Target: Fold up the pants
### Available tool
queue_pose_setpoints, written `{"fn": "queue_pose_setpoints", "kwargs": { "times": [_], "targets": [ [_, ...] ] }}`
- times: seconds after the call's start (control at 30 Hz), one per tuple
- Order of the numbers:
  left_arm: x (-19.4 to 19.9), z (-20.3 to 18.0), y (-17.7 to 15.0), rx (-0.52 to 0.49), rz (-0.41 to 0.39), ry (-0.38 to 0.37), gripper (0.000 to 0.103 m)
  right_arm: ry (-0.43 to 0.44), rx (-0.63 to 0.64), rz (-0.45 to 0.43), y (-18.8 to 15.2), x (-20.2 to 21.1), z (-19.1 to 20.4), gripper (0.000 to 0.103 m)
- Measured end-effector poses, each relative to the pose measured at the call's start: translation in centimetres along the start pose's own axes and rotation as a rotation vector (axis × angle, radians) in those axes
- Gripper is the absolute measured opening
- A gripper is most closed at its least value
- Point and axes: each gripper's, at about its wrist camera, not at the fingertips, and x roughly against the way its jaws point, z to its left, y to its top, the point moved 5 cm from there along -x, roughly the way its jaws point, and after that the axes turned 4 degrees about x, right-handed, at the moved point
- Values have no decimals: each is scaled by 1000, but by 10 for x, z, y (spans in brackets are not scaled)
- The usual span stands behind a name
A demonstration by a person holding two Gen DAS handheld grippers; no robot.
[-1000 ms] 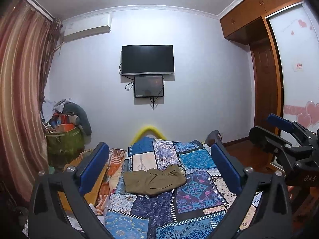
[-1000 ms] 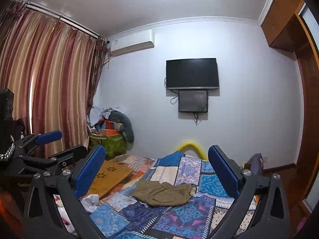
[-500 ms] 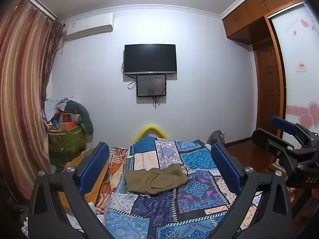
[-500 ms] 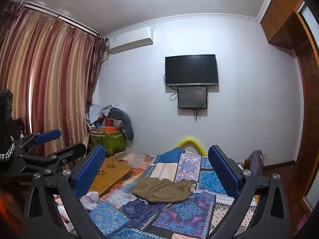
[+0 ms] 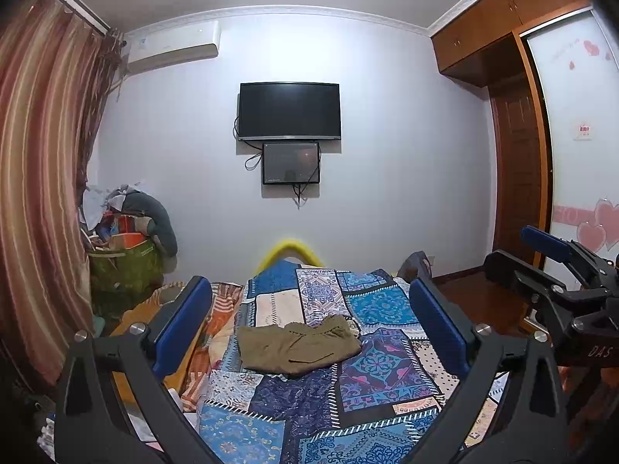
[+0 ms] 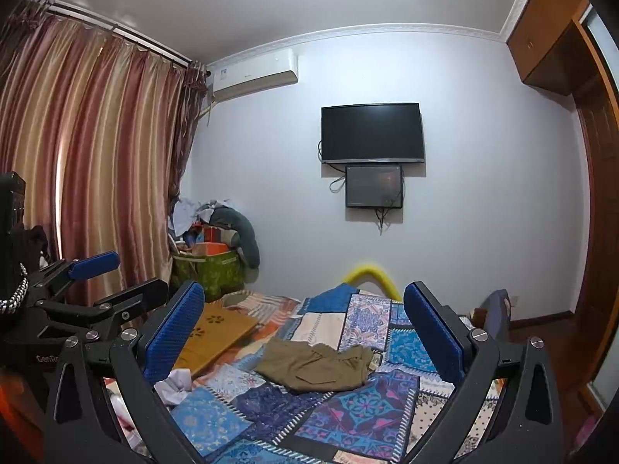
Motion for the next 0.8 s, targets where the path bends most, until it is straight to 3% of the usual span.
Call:
{"fn": "queue_pose_setpoints", "kwargs": {
  "times": [0.8],
  "targets": [
    [1,3,2,26,2,-17,103,2,-20,-4,-1,1,-1,103]
  ]
}}
